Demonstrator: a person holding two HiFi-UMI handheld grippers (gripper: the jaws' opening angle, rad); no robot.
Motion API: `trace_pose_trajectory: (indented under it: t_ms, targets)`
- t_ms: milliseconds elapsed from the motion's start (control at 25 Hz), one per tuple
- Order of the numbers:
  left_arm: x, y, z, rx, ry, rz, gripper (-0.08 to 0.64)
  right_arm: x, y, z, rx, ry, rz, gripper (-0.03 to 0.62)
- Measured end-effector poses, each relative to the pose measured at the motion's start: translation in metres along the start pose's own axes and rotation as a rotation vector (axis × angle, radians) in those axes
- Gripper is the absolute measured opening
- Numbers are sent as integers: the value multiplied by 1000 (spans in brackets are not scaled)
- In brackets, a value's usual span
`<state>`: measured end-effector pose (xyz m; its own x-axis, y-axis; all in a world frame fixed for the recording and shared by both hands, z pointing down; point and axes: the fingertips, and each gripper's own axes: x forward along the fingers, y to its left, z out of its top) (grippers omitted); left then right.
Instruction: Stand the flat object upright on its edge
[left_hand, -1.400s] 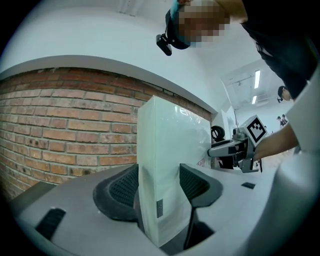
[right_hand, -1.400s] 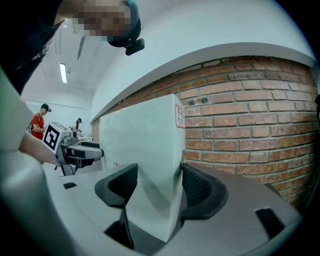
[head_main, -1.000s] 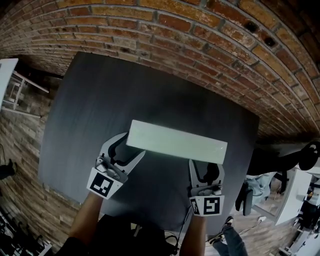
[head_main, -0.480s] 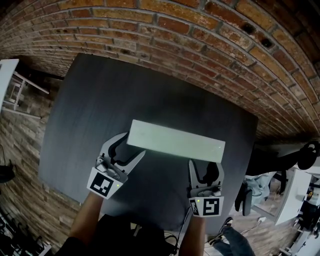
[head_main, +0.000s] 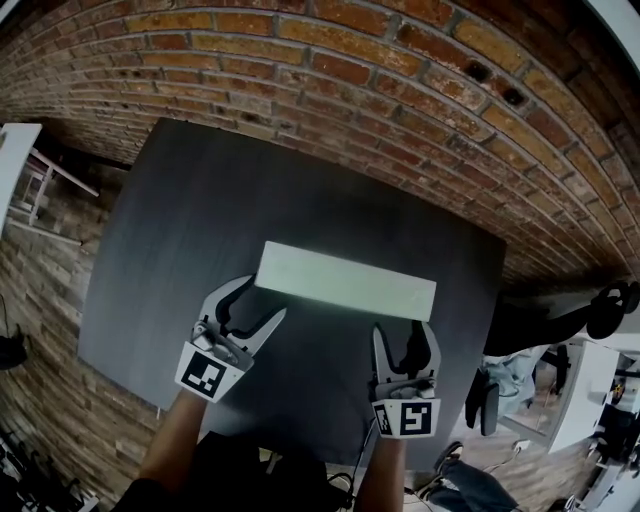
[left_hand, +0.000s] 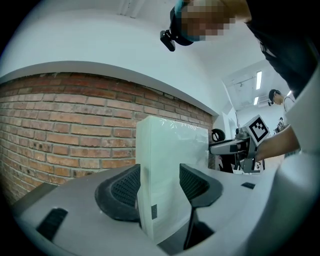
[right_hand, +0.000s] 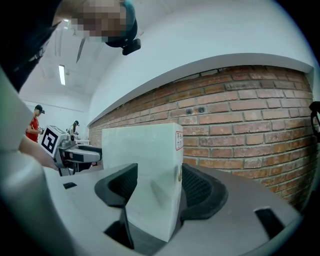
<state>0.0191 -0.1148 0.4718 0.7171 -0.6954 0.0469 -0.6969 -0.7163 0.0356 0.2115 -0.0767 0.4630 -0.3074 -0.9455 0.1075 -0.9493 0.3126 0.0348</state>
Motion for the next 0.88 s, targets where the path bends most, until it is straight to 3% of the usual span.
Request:
trace_pose_trajectory:
  t_ms: [400, 560, 680, 880]
  targets:
    - [-21, -7, 9, -2, 1, 35, 250, -22, 5, 10, -6, 11, -42, 273]
    - [-34, -5, 12, 1, 12, 83, 239, -31, 10, 11, 19, 19, -65, 213]
    - [-40, -5, 15, -11, 16, 136, 167, -38, 13, 13, 57, 19, -81, 164]
    - [-46, -18, 25, -36, 10, 140, 129, -46, 22, 15, 108, 39, -89, 107]
